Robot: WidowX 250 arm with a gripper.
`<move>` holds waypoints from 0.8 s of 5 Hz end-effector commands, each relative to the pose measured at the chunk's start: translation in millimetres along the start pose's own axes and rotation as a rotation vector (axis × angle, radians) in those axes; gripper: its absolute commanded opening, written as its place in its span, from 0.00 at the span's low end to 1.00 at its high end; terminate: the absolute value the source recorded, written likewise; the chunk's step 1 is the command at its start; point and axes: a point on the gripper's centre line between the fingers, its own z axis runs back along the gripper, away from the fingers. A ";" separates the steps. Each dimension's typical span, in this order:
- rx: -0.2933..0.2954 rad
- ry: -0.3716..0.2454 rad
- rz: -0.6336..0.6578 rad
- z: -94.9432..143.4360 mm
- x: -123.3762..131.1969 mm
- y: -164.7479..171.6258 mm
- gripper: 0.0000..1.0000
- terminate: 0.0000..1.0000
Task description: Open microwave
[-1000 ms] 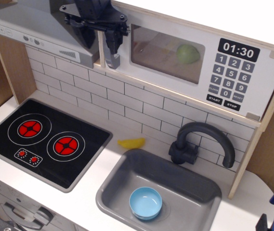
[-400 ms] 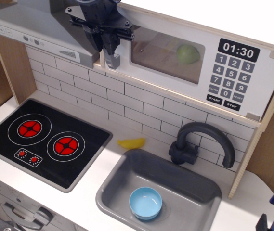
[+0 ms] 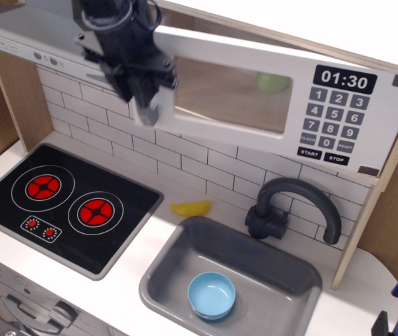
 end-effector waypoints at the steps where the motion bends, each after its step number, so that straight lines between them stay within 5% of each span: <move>1: -0.117 0.159 0.043 33.4 -37.1 -6.4 1.00 0.00; 3: -0.238 0.535 -0.027 51.4 -74.3 60.1 1.00 0.00; 4: -0.203 0.454 0.111 53.7 -71.3 95.4 1.00 0.00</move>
